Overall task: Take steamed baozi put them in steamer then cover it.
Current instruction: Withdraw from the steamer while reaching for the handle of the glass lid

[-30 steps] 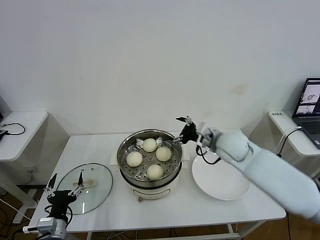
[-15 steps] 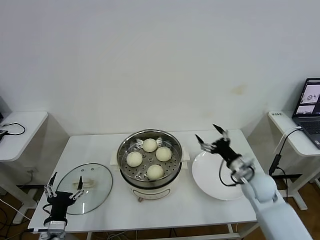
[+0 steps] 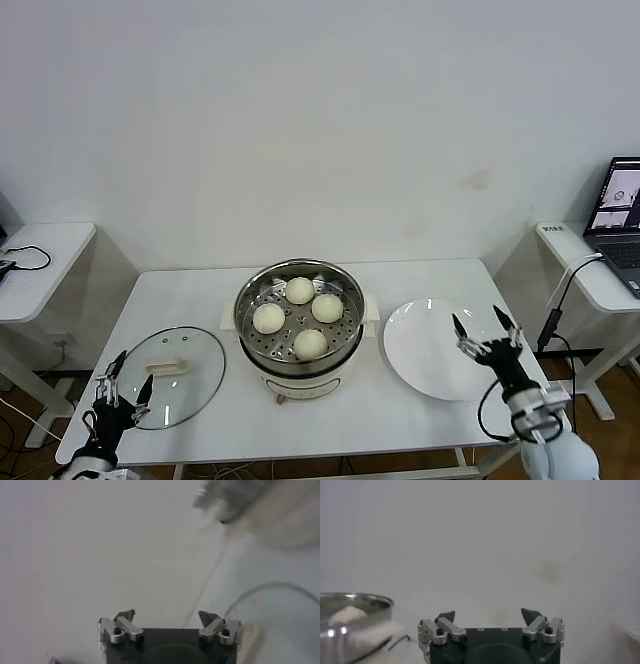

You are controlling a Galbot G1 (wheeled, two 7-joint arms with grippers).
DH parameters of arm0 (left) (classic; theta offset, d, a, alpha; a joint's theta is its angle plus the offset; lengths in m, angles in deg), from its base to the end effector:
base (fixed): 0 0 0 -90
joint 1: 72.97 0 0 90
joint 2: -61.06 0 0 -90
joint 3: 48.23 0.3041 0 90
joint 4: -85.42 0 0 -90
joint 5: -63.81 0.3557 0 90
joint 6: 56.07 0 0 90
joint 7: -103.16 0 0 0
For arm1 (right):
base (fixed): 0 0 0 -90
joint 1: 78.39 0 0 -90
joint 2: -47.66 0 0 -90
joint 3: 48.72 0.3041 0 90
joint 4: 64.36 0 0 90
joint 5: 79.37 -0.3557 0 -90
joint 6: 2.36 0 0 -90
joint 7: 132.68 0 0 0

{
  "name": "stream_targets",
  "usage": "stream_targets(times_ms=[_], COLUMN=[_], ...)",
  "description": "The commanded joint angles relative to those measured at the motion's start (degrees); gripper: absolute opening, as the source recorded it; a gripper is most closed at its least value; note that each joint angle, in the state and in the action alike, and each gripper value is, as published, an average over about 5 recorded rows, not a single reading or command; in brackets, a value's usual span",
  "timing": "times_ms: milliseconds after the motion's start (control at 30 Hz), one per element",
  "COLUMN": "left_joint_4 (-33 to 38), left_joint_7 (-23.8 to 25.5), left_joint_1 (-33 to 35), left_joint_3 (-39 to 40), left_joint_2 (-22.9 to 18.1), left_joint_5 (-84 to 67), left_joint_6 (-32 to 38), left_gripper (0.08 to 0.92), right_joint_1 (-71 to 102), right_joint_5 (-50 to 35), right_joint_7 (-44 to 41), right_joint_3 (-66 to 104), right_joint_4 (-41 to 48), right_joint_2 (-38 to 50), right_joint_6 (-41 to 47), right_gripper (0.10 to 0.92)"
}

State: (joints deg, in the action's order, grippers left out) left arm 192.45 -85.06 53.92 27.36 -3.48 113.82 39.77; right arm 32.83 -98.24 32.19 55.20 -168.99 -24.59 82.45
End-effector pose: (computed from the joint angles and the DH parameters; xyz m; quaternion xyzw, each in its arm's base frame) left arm 0.1769 0.1624 -0.3130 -0.0269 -0.7720 -0.6334 0.0465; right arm 0.2467 -0.1442 -0.2876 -0.0608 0.9977 -0.0249 0.0158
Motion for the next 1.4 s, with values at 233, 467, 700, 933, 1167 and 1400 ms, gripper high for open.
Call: stream_targets(times_ms=[233, 467, 700, 933, 1167, 1400], left_joint_4=[-11.1, -14.7, -19.5, -21.8, -23.9, -24.9], left_joint_7=[-0.4, 0.2, 0.5, 0.7, 1.1, 1.0], left_joint_1=[-8.7, -13.5, -18.7, -21.1, -22.4, -22.9], left_joint_3=[4.9, 8.1, 9.6, 9.9, 10.3, 10.2], left_joint_2=[4.5, 4.4, 4.7, 4.8, 4.6, 4.5], left_joint_5=[14.4, 13.6, 13.0, 12.6, 12.4, 12.3], left_joint_6=[1.9, 1.6, 1.6, 1.5, 1.5, 1.5], left_gripper=[0.823, 0.823, 0.823, 0.823, 0.823, 0.823], right_joint_1=[8.3, 9.8, 11.2, 11.6, 11.4, 11.6], right_joint_5=[1.8, 2.6, 3.2, 3.5, 4.1, 4.1], right_joint_7=[-0.8, -1.0, -1.3, -1.5, -1.8, -1.9], right_joint_3=[6.8, 7.5, 8.0, 7.9, 7.0, 6.6], right_joint_4=[-1.5, -2.0, -2.9, -2.4, -2.0, -2.0], right_joint_2=[-6.0, -7.3, -7.9, -8.2, -8.6, -8.7], right_joint_6=[-2.6, -3.0, -3.1, -3.3, -3.2, -3.2], right_gripper=[0.823, 0.823, 0.823, 0.823, 0.823, 0.823])
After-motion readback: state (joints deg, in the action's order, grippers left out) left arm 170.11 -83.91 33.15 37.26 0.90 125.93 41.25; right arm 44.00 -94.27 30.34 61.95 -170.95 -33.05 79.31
